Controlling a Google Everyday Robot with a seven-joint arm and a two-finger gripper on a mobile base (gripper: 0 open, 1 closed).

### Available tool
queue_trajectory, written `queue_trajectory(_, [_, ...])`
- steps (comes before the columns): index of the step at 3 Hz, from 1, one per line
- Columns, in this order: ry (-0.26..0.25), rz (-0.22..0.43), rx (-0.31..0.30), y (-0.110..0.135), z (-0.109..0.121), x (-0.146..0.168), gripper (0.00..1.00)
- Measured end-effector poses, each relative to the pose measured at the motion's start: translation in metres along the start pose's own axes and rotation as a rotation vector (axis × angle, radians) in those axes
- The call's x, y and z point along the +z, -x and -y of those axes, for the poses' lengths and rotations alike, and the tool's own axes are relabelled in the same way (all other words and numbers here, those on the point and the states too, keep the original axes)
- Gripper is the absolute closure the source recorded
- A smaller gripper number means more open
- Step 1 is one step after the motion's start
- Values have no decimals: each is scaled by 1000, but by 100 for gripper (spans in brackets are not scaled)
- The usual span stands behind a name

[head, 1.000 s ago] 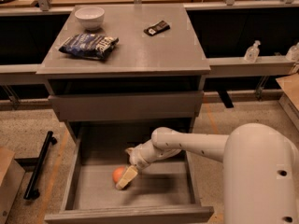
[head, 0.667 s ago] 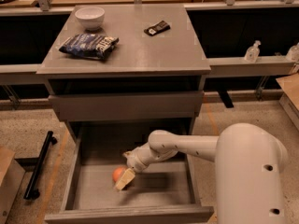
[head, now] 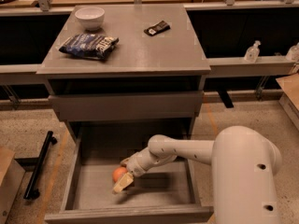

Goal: Pick orange from middle drawer and place on counter

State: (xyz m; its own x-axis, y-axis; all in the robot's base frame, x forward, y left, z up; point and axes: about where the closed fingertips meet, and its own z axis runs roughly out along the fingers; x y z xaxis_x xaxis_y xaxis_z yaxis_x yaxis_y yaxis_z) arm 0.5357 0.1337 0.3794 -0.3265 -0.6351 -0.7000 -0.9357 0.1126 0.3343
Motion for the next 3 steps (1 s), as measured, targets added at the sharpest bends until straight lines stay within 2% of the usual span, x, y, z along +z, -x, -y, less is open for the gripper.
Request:
queue_trajectory(2, [-8, 17, 39, -8, -4, -5, 61])
queue_trajectory(3, [-11, 36, 30, 9, -8, -35, 85])
